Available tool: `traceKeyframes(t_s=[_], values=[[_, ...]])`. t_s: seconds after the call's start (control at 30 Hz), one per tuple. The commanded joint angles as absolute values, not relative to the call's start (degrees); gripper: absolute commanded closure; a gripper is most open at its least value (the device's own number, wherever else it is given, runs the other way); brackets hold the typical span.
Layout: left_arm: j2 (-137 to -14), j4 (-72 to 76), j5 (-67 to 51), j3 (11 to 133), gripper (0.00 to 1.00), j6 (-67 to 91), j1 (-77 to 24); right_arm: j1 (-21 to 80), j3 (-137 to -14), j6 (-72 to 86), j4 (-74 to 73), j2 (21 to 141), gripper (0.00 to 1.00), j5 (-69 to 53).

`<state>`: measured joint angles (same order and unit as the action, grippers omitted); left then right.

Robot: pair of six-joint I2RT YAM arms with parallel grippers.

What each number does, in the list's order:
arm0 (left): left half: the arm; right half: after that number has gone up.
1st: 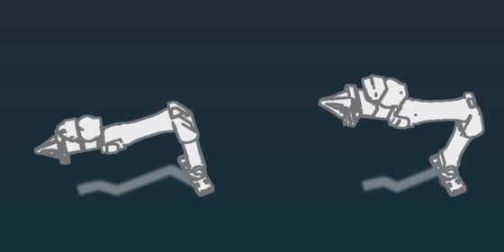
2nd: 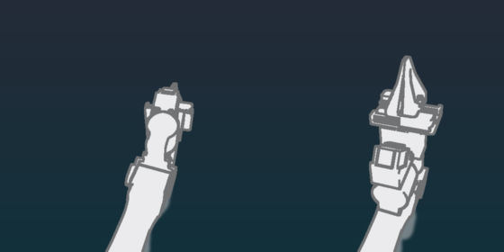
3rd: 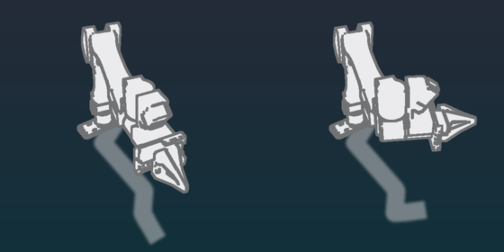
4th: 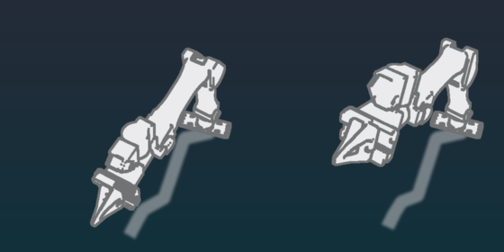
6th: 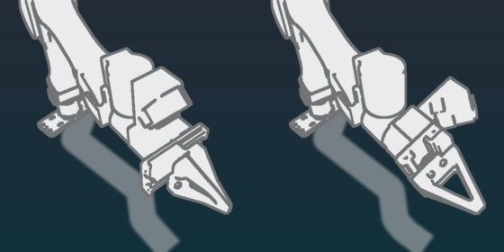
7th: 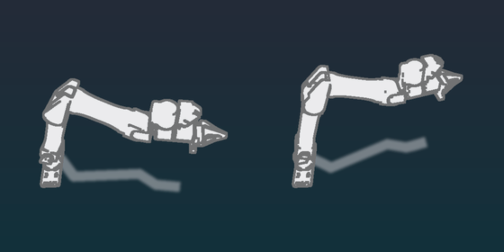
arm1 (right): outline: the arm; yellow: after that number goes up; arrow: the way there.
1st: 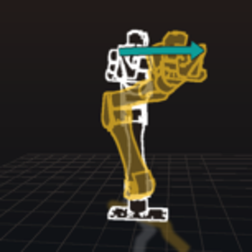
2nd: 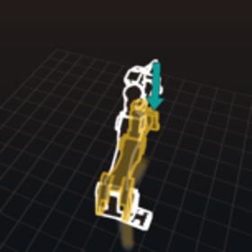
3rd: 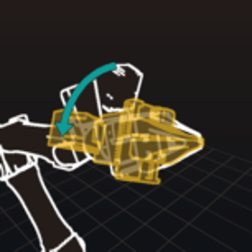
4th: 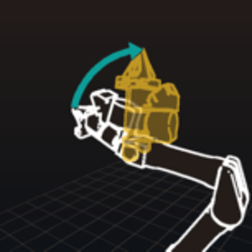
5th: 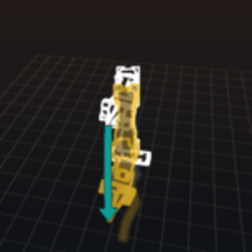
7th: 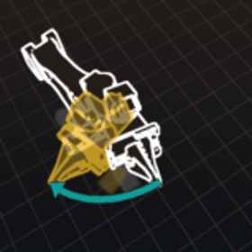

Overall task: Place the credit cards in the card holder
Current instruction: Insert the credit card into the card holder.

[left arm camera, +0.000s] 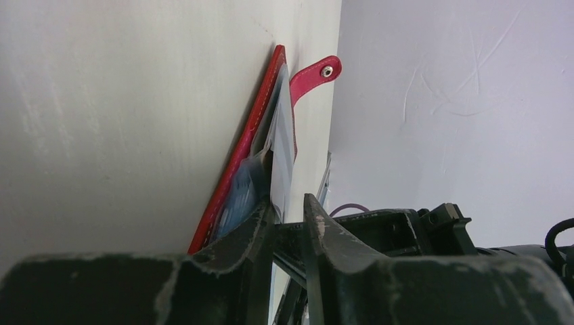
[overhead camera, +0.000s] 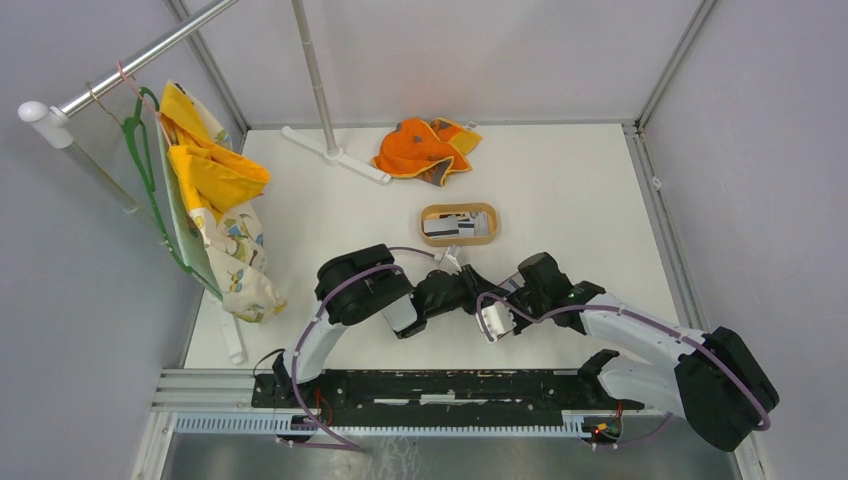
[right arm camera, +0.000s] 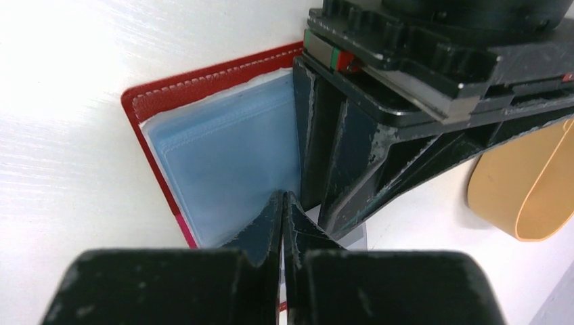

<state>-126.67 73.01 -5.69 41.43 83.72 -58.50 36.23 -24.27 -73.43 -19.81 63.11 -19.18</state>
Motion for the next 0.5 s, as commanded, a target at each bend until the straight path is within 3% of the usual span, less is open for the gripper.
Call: traceKeyframes(t_s=[0.0,0.47], values=[[-128.06,70.99,-6.16,41.26,0.70,83.59,-58.19,34.76,-26.19,-72.25,-21.59,63.30,0.98,-15.14],[-125.17,70.07,-5.87,40.05,0.68,81.62,-57.39,30.98,-26.76,-70.85,-21.49,62.67,0.98,-15.31]])
